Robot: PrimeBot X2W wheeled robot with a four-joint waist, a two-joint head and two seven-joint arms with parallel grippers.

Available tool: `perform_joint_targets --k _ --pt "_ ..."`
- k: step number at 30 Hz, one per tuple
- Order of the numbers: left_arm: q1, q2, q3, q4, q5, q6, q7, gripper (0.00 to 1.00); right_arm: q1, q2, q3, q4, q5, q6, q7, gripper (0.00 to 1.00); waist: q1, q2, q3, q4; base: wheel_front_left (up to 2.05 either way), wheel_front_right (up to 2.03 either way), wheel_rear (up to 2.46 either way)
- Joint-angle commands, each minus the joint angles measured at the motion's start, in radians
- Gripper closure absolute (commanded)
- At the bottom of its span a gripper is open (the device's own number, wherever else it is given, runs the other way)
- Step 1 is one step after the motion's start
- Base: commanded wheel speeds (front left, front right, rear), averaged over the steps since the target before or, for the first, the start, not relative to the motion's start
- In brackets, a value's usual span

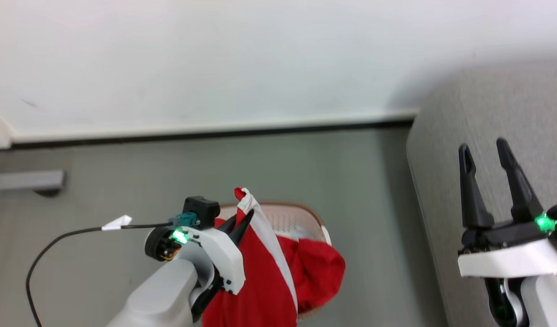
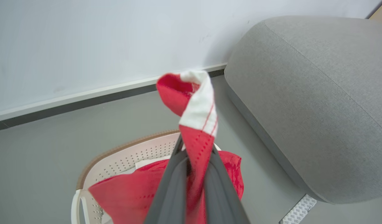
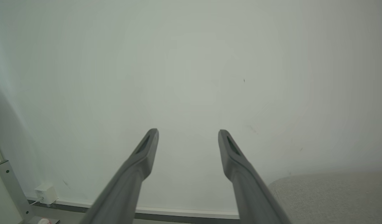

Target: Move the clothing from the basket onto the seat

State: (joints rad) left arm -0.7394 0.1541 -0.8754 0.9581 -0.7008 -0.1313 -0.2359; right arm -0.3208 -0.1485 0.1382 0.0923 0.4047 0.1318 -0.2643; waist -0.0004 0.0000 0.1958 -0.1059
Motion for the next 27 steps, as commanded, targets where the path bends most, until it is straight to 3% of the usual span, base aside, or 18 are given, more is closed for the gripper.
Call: perform_joint_targets --k 1,8,17,27 --pt "0.014 0.014 0.001 -0.013 -0.002 0.002 -0.011 1.00 0.025 -0.004 -0.001 0.005 0.005 -0.002 0.000 0.00 0.0004 0.0000 -0.090 0.045 0.00 0.00 0.00" --pt "0.020 0.050 0.024 -0.138 0.006 0.012 -0.027 1.00 0.096 0.004 0.010 0.023 0.014 -0.002 0.000 0.00 0.0004 0.0000 -0.189 0.068 0.00 0.00 0.00" --pt "-0.005 0.111 0.086 -0.379 0.029 0.086 -0.028 1.00 0.119 0.003 0.037 0.023 0.026 -0.002 0.000 0.00 0.0004 0.0000 -0.226 0.069 0.00 0.00 0.00" --pt "-0.073 0.128 0.100 -0.513 0.029 0.131 0.042 1.00 0.143 0.004 0.070 0.024 0.031 -0.002 0.000 0.00 0.0004 0.0000 -0.233 0.076 0.00 0.00 0.00"
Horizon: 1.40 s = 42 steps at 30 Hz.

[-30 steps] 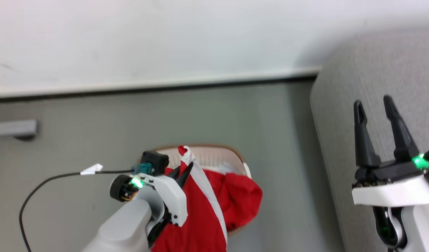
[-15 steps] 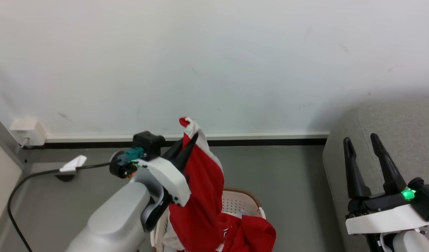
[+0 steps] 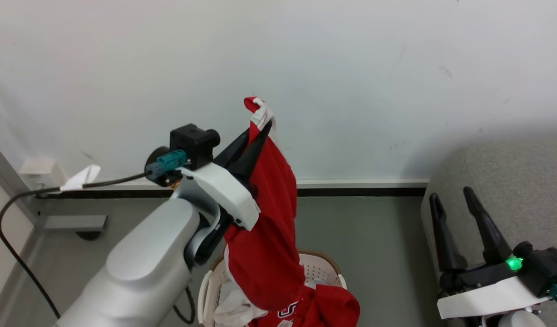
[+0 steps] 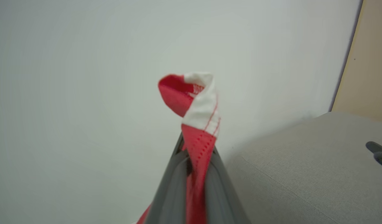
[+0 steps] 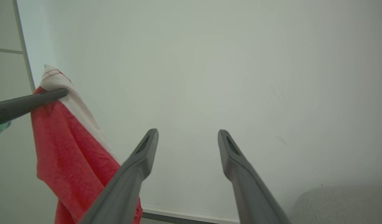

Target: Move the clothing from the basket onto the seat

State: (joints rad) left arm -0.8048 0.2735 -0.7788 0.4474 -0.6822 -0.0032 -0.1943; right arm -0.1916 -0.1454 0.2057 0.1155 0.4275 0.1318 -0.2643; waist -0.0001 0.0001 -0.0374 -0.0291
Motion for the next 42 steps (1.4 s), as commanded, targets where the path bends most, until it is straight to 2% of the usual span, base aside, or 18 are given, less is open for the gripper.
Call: perform_joint_targets --k 1,9,13,20,23,26,32,42 --pt "-0.012 0.010 0.004 -0.012 0.011 0.006 0.008 1.00 0.013 0.002 0.009 0.001 0.009 -0.002 0.000 0.00 0.0001 -0.0001 0.002 0.000 0.00 0.00 0.00" --pt "-0.023 0.003 -0.007 -0.055 0.012 0.024 0.032 1.00 0.011 -0.029 0.107 -0.011 0.039 -0.002 0.000 0.00 0.0001 -0.0001 0.010 0.011 0.00 0.00 0.00" --pt "-0.031 -0.010 -0.013 -0.053 0.004 0.025 0.039 1.00 0.005 -0.048 0.193 -0.015 0.069 -0.002 0.000 0.00 0.0001 -0.0001 0.011 0.022 0.00 0.00 0.00" --pt "-0.063 -0.046 -0.023 -0.031 -0.003 0.016 0.041 1.00 -0.045 -0.045 0.355 0.059 0.095 -0.002 0.000 0.00 0.0001 -0.0001 0.015 0.050 0.00 0.00 0.00" --pt "-0.079 -0.068 -0.034 -0.018 -0.002 0.006 0.044 1.00 -0.084 -0.054 0.418 0.127 0.069 -0.002 0.000 0.00 0.0001 -0.0001 0.015 0.068 0.00 0.00 0.00" --pt "-0.092 -0.089 -0.046 -0.009 -0.002 -0.003 0.047 1.00 -0.121 -0.034 0.447 0.194 0.063 -0.002 0.000 0.00 0.0001 -0.0001 0.014 0.088 0.00 0.00 0.00" --pt "-0.094 -0.144 -0.064 -0.006 -0.036 -0.041 0.049 1.00 -0.170 0.000 0.457 0.332 0.040 -0.002 0.000 0.00 0.0001 -0.0001 0.006 0.142 0.00 0.00 0.00" --pt "-0.080 -0.201 -0.132 -0.063 -0.076 -0.076 0.083 1.00 -0.199 0.061 0.339 0.504 -0.047 -0.002 0.000 0.00 0.0001 -0.0001 -0.006 0.238 0.00 0.00 0.00"
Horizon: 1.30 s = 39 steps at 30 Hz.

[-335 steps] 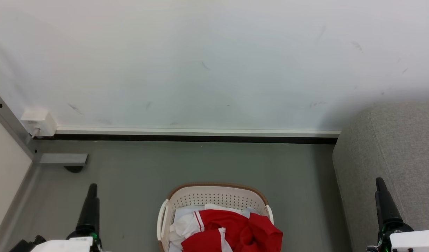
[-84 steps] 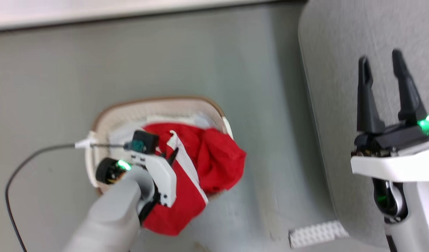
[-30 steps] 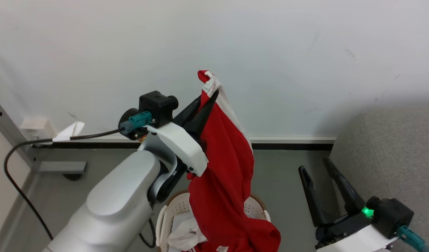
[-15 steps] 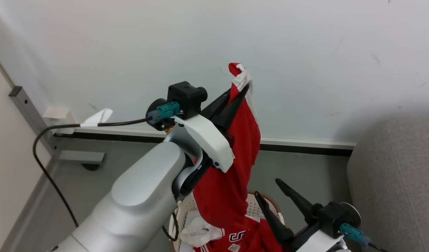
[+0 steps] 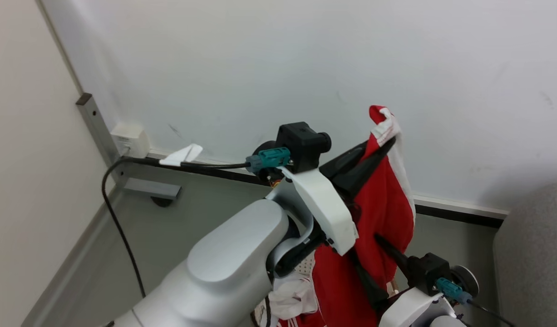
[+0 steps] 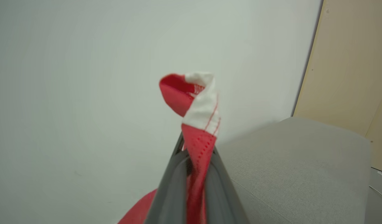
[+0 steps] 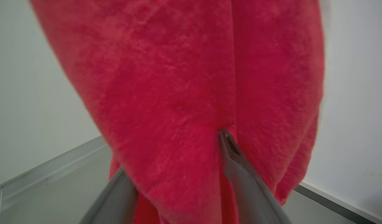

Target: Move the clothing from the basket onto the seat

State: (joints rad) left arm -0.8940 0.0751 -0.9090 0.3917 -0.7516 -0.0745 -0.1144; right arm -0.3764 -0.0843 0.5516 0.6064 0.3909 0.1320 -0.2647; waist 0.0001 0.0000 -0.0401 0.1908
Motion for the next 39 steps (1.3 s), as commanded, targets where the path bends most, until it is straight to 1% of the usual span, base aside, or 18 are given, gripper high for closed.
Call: perform_joint_targets --k 1,7,8,9,10,11,17,23,27,32,39 --pt "0.012 -0.007 -0.010 -0.016 -0.010 -0.004 0.006 1.00 -0.017 0.004 -0.013 0.028 -0.012 -0.002 0.000 0.00 -0.0001 0.0000 -0.005 0.026 0.00 0.00 0.00" --pt "0.023 -0.015 -0.048 -0.057 -0.025 -0.005 0.022 1.00 -0.049 0.013 -0.044 0.088 -0.012 -0.002 0.000 0.00 -0.0001 0.0000 -0.007 0.062 0.00 0.00 0.00" --pt "0.025 -0.017 -0.058 -0.070 -0.031 -0.002 0.028 1.00 -0.063 0.015 -0.051 0.111 -0.003 -0.002 0.000 0.53 -0.0001 0.0000 -0.007 0.072 0.00 0.00 0.00" --pt "0.025 -0.017 -0.058 -0.070 -0.031 -0.002 0.028 1.00 -0.063 0.015 -0.051 0.111 -0.003 -0.002 0.000 0.53 -0.0001 0.0000 -0.007 0.072 0.00 0.00 0.00" --pt "0.026 -0.018 -0.061 -0.075 -0.035 -0.001 0.029 1.00 -0.072 0.017 -0.053 0.121 0.001 -0.002 0.000 0.78 -0.0001 0.0000 -0.007 0.076 0.00 0.00 0.00" --pt "0.026 -0.018 -0.063 -0.080 -0.038 0.000 0.031 1.00 -0.079 0.018 -0.055 0.128 0.006 -0.002 0.001 1.00 -0.0001 0.0000 -0.007 0.080 0.00 0.00 0.00" --pt "0.025 -0.010 -0.059 -0.086 -0.043 0.014 0.030 1.00 -0.096 0.014 -0.088 0.126 0.019 -0.002 0.000 1.00 -0.0001 0.0000 -0.004 0.090 0.00 0.00 0.00" --pt "0.033 0.011 -0.048 -0.064 -0.045 0.029 0.020 1.00 -0.076 0.007 -0.104 0.092 0.027 -0.002 0.000 1.00 -0.0001 0.0000 -0.001 0.074 0.00 0.00 0.00" --pt "0.055 0.040 -0.034 -0.039 -0.055 0.036 0.007 1.00 -0.040 -0.001 -0.146 0.028 0.048 -0.002 0.000 1.00 -0.0001 0.0000 -0.001 0.058 0.00 0.00 0.00" --pt "0.092 0.077 -0.026 -0.026 -0.061 0.041 -0.006 1.00 0.020 -0.020 -0.180 -0.084 0.068 -0.002 0.000 1.00 -0.0001 0.0000 0.000 0.033 0.00 0.00 0.00" --pt "0.168 0.133 -0.022 -0.030 -0.074 0.055 -0.025 1.00 0.064 -0.045 -0.241 -0.200 0.079 -0.002 0.000 1.00 -0.0001 0.0000 0.006 -0.030 0.00 0.00 0.00"
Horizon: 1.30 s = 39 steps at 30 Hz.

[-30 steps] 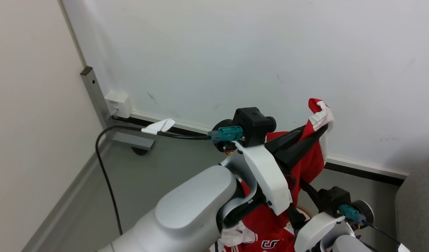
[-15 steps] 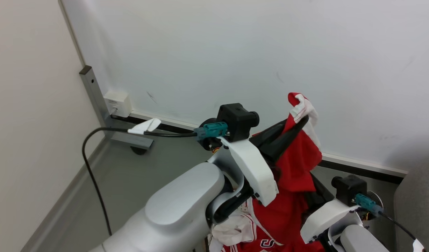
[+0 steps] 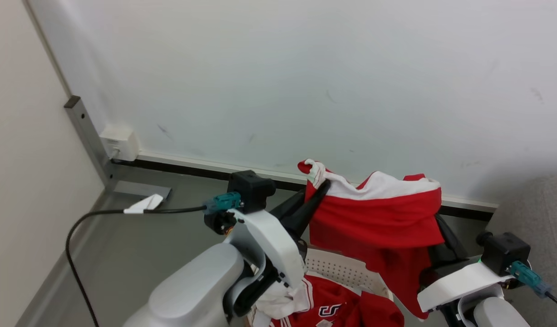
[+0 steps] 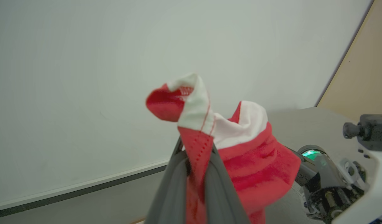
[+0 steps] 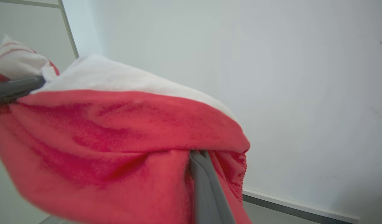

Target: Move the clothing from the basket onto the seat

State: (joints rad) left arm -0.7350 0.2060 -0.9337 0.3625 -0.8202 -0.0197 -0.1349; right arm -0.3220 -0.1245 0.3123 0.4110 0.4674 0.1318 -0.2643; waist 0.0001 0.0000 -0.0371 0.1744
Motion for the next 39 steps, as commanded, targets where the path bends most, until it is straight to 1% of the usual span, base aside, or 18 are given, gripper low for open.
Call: perform_joint_targets --k 1,2,3,4,6,10,14,16,24,27,30,32,39 --pt "0.021 0.011 0.002 -0.001 -0.006 0.003 -0.007 1.00 0.012 -0.008 -0.007 -0.014 0.008 -0.002 0.000 1.00 -0.0001 0.0000 0.004 -0.024 0.00 0.00 0.00" --pt "0.031 0.019 0.002 -0.002 -0.005 0.004 -0.011 1.00 0.011 -0.013 -0.013 -0.025 0.006 -0.002 0.000 1.00 -0.0001 0.0000 0.005 -0.034 0.00 0.00 0.00" --pt "0.042 0.023 0.002 -0.004 -0.008 0.005 -0.017 0.65 0.010 -0.018 -0.017 -0.036 0.003 -0.002 0.000 1.00 -0.0001 0.0000 0.007 -0.046 0.00 0.00 0.00" --pt "0.051 0.025 0.000 -0.008 -0.009 0.004 -0.022 0.00 0.009 -0.024 -0.021 -0.045 0.000 -0.002 0.000 1.00 -0.0001 0.0000 0.008 -0.057 0.00 0.00 0.00" --pt "0.065 0.028 -0.007 -0.018 -0.003 -0.002 -0.033 0.00 0.006 -0.032 -0.032 -0.061 -0.002 -0.002 0.000 1.00 -0.0001 0.0000 0.011 -0.080 0.00 0.00 0.00" --pt "0.091 0.044 -0.019 -0.035 0.015 0.000 -0.055 0.00 0.008 -0.051 -0.058 -0.096 -0.010 -0.002 0.000 1.00 -0.0001 0.0000 0.016 -0.137 0.00 0.00 0.00" --pt "0.109 0.065 -0.028 -0.051 0.046 0.012 -0.075 0.00 0.019 -0.065 -0.090 -0.137 -0.013 -0.002 0.000 1.00 -0.0001 0.0000 0.026 -0.202 0.00 0.00 0.00" --pt "0.106 0.079 -0.039 -0.054 0.075 0.027 -0.088 0.00 0.021 -0.072 -0.100 -0.150 -0.015 -0.002 0.000 1.00 -0.0001 0.0000 0.033 -0.236 0.00 0.00 0.00" --pt "0.133 0.090 -0.023 -0.055 0.108 0.045 -0.116 0.00 0.025 -0.089 -0.113 -0.202 -0.002 -0.002 0.000 1.00 -0.0001 0.0000 0.066 -0.377 0.00 0.00 0.00" --pt "0.129 0.097 -0.024 -0.054 0.132 0.041 -0.123 0.00 0.025 -0.093 -0.120 -0.219 -0.007 -0.002 0.000 1.00 -0.0001 0.0000 0.082 -0.426 0.00 0.00 0.00" --pt "0.137 0.100 -0.012 -0.061 0.158 0.026 -0.129 0.00 0.029 -0.088 -0.134 -0.243 -0.014 -0.002 0.000 1.00 -0.0001 0.0000 0.092 -0.471 0.00 0.00 0.00" --pt "0.148 0.105 0.000 -0.061 0.174 0.024 -0.129 0.00 0.035 -0.083 -0.141 -0.258 -0.016 -0.002 0.000 1.00 -0.0001 0.0000 0.098 -0.500 0.00 0.00 0.00" --pt "0.187 0.092 0.069 -0.084 0.257 0.009 -0.129 0.00 0.046 -0.072 -0.155 -0.290 -0.023 -0.002 0.000 1.00 -0.0001 0.0000 0.118 -0.581 0.00 0.00 0.00"
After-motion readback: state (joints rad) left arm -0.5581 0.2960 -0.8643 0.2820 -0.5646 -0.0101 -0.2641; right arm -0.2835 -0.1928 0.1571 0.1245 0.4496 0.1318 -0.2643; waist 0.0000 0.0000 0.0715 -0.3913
